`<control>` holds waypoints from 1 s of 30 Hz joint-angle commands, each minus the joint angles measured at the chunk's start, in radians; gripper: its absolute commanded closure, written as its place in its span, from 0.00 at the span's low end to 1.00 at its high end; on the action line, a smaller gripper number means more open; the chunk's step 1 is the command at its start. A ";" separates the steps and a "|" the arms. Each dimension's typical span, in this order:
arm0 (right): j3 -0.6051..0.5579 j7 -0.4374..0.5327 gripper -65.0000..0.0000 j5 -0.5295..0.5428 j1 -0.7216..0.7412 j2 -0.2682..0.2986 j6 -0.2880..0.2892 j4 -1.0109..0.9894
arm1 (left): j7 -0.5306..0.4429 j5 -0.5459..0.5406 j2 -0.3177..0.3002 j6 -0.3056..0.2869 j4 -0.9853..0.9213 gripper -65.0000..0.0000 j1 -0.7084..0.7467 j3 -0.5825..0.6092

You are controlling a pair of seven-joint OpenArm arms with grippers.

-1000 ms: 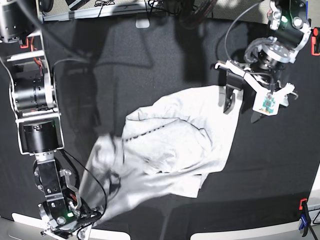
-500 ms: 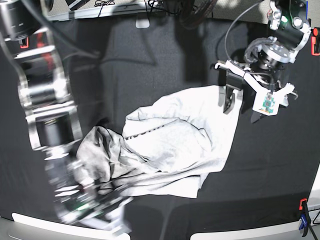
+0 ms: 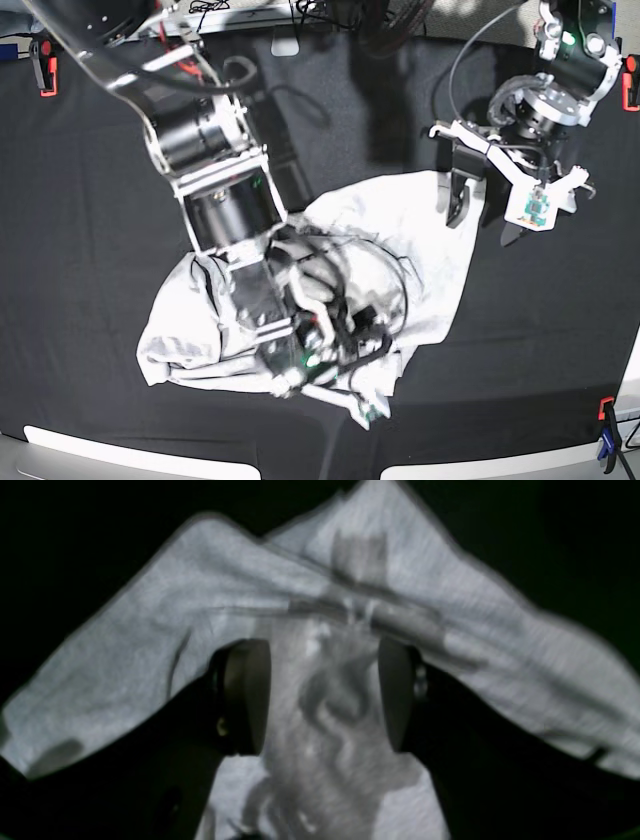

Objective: Layout the t-shirt on the table in an organized manner, then fold the t-shirt properly
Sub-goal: 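Grasp the shirt again with the right gripper near its bunched middle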

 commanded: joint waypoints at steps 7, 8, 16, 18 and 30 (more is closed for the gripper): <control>-0.054 -0.003 0.48 -0.015 -0.042 -0.002 -0.100 0.014 | -0.023 -0.005 -0.005 0.004 0.016 0.43 -0.005 -0.002; -0.056 0.013 0.48 -0.014 -0.053 -0.002 -0.100 0.014 | -0.023 -0.005 -0.005 0.004 0.016 0.43 -0.005 -0.002; -0.056 0.024 0.49 0.029 -0.064 -0.002 -0.099 0.014 | -0.023 -0.008 -0.005 0.004 0.016 0.43 -0.005 -0.001; -0.056 0.020 0.54 0.018 -0.076 -0.002 -0.098 0.014 | -0.023 -0.008 -0.005 0.004 0.016 0.43 -0.005 -0.001; -0.056 0.038 1.00 -0.065 -0.120 -0.002 0.026 0.076 | -0.023 -0.008 -0.005 0.004 0.016 0.43 -0.005 -0.001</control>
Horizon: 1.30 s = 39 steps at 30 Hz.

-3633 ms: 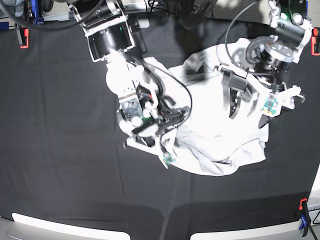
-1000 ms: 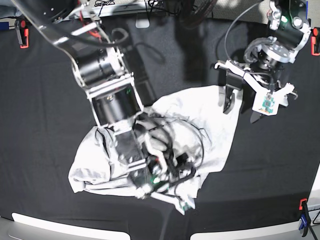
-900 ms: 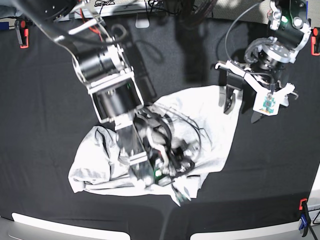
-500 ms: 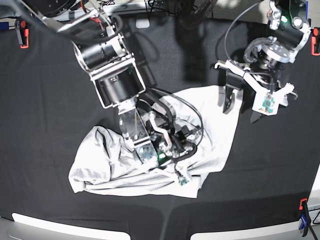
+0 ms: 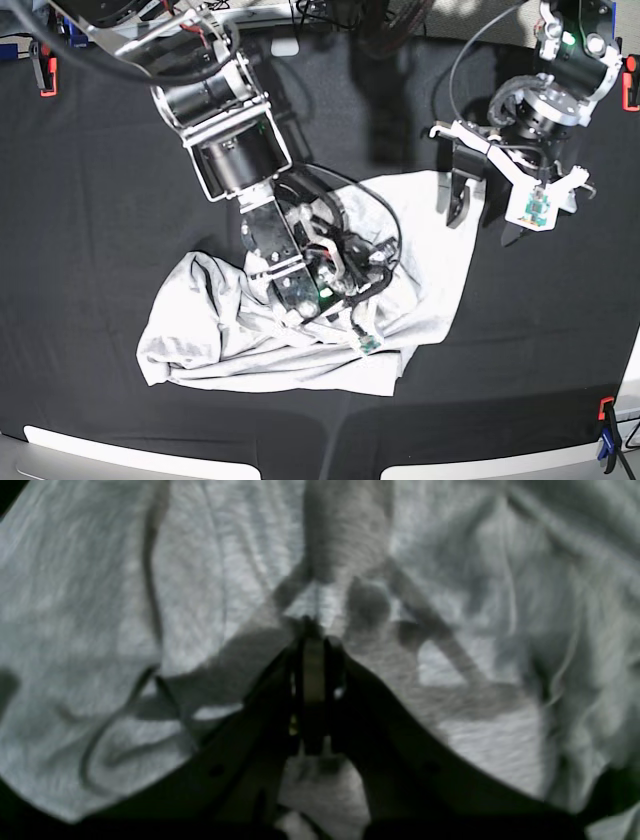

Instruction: Layout the t-shirt on the table in an organized manner, then fold the t-shirt properly

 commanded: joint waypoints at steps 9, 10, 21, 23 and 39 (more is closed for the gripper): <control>0.003 -0.235 1.00 0.018 0.020 -0.010 0.050 0.367 | -0.023 -0.008 -0.006 0.004 0.016 0.43 -0.005 -0.001; 0.003 -0.235 1.00 0.018 0.006 -0.010 0.050 0.408 | -0.023 -0.008 -0.006 0.004 0.016 0.43 -0.005 -0.001; 0.032 -0.236 1.00 -0.034 -0.353 0.202 0.048 0.898 | -0.023 -0.008 -0.006 0.004 0.016 0.43 -0.005 -0.001; 0.090 -0.236 1.00 -0.035 -0.418 0.254 0.048 0.967 | -0.023 -0.008 -0.006 0.004 0.016 0.43 -0.005 -0.001; 0.894 -0.236 1.00 0.109 -0.690 0.523 0.050 1.087 | 0.034 -0.042 -0.006 0.004 0.016 0.43 -0.003 -0.001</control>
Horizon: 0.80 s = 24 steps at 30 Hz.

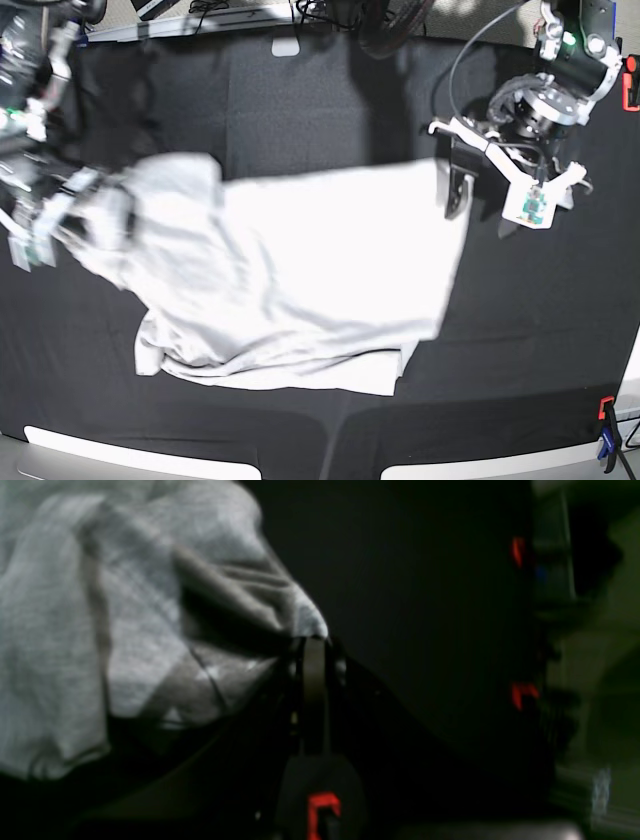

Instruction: Layout the t-shirt on the table in an organized manner, then fold the t-shirt properly

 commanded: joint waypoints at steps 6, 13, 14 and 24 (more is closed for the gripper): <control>0.177 0.019 1.00 0.091 -0.030 0.064 0.041 0.019 | -0.031 -0.045 -0.006 0.004 0.016 0.43 -0.003 0.000; 0.281 0.019 1.00 0.108 -0.093 0.095 0.048 0.019 | 0.011 -0.045 -0.006 0.003 0.016 0.43 -0.002 0.000; 0.290 0.019 1.00 0.108 -0.103 0.095 0.048 0.019 | 0.023 -0.045 -0.006 0.003 0.014 0.43 -0.002 0.000; 0.371 0.019 1.00 0.108 -0.114 0.095 0.048 0.019 | 0.030 -0.187 -0.006 -0.101 -0.010 0.51 -0.019 0.000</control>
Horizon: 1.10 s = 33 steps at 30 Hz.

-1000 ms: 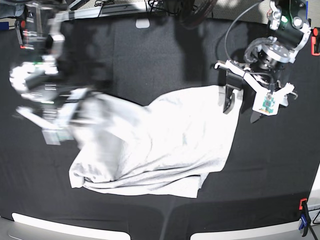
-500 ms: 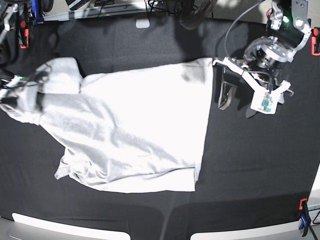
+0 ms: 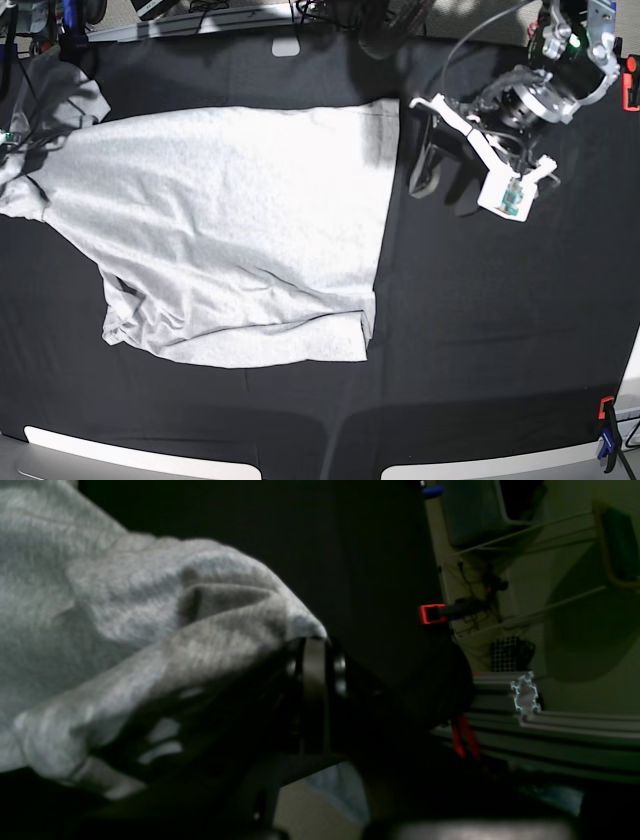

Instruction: Layout the t-shirt on the table in an organized manner, then fold the t-shirt properly

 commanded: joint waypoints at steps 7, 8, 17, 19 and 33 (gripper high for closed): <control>0.011 0.023 0.46 -0.016 0.005 0.022 -0.001 0.019 | -0.032 -0.045 -0.005 0.004 -0.164 0.51 -0.149 -0.004; 0.011 0.023 0.46 -0.016 0.005 0.022 -0.002 0.019 | -0.032 -0.066 -0.005 0.002 -0.210 0.51 -0.176 -0.004; 0.011 0.023 0.46 -0.015 0.005 0.022 -0.003 0.019 | 0.044 -0.288 0.139 -0.122 -0.621 0.51 -0.497 -0.004; 0.011 0.023 0.46 -0.015 0.006 0.023 -0.003 0.019 | 0.067 -0.312 0.176 -0.125 -0.744 0.51 -0.579 -0.005; 0.011 0.023 0.46 -0.015 0.006 0.022 -0.003 0.019 | 0.069 -0.515 0.209 -0.255 -1.534 0.51 -0.903 -0.005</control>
